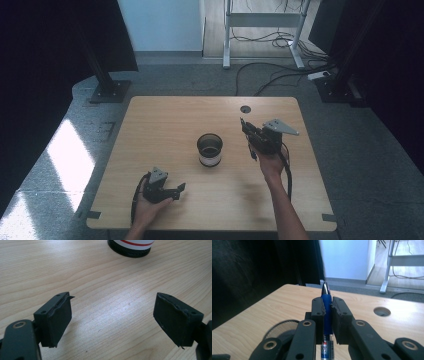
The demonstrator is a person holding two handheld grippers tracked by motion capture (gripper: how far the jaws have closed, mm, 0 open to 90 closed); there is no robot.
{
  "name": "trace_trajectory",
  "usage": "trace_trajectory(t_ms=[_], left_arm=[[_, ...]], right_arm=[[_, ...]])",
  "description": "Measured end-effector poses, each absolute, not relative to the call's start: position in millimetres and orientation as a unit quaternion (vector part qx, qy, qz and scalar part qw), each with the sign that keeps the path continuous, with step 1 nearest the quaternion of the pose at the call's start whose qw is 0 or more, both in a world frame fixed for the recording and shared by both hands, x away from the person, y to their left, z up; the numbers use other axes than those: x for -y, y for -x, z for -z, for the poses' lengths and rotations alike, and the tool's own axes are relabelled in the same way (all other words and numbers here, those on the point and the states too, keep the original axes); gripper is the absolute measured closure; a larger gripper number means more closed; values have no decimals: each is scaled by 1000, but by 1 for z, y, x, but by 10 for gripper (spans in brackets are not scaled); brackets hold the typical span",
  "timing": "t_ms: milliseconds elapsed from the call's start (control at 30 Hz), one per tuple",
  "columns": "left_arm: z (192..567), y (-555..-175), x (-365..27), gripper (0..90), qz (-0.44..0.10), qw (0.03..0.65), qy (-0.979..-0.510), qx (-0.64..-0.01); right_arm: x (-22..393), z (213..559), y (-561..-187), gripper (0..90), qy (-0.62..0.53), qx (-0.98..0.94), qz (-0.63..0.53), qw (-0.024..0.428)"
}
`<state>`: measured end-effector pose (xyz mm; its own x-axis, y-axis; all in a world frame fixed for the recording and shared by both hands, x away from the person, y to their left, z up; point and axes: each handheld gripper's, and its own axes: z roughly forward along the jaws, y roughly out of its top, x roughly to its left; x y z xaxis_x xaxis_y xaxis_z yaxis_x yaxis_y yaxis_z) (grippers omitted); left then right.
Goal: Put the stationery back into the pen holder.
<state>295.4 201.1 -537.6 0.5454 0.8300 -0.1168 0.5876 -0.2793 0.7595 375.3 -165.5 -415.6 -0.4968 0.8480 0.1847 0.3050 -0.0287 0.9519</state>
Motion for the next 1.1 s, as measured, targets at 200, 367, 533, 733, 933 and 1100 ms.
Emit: trace_trajectory(t_ms=[200, 367, 533, 733, 933, 1100], left_arm=[[538, -296, -201, 157, -151, 396, -786, -449], [538, -295, -199, 157, -152, 395, -788, -447], [538, -295, -200, 157, -150, 395, -789, -447], [537, -294, -198, 157, -149, 396, -790, -443], [537, -295, -199, 157, -149, 397, -789, -444], [537, -295, -199, 157, -149, 397, -789, -444]], right_arm=[[152, 402, -376, 790, -425, -657, -571, 247], [140, 392, -379, 790, -415, -659, -577, 246], [125, 382, -381, 790, -403, -661, -586, 240], [111, 375, -384, 790, -391, -664, -591, 238], [97, 374, -391, 790, -387, -670, -587, 238], [88, 372, -395, 789, -384, -672, -587, 238]])
